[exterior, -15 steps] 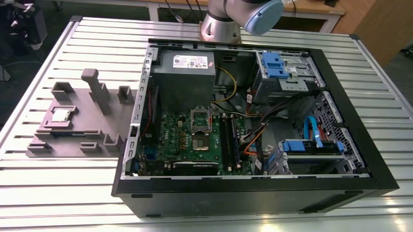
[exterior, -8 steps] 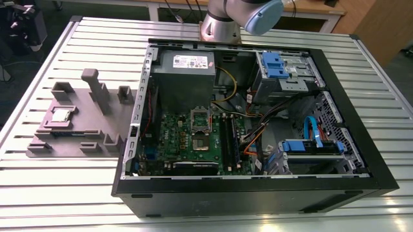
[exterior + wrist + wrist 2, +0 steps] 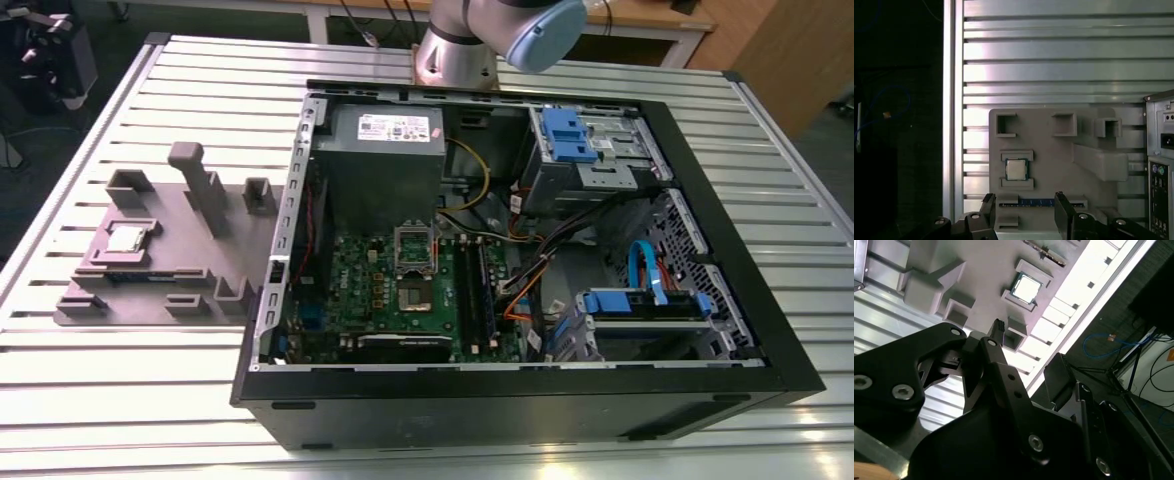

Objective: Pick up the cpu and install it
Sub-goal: 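Pick up the cpu and move it towards the insertion slot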

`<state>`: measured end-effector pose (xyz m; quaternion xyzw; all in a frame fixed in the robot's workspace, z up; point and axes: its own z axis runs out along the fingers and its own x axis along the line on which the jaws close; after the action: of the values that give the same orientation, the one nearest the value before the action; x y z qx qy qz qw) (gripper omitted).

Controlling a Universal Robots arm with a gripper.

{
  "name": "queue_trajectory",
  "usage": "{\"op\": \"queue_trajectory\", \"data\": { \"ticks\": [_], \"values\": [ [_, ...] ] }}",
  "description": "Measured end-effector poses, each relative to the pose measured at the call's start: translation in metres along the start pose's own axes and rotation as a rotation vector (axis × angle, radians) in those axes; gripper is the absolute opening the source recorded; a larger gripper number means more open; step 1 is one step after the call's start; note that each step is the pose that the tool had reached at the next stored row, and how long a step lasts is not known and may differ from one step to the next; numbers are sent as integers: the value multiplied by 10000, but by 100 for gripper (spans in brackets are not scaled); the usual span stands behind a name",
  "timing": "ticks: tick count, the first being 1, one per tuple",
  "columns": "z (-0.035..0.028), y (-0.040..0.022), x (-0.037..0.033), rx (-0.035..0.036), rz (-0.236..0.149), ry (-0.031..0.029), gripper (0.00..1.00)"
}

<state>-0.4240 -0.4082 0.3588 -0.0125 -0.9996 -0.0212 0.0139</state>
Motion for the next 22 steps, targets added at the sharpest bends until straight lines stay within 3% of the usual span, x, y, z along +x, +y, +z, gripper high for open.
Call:
{"op": "queue_trajectory", "data": {
  "ticks": [22],
  "values": [
    [39,-53,-2,-36,-51,4,59]
  ]
}}
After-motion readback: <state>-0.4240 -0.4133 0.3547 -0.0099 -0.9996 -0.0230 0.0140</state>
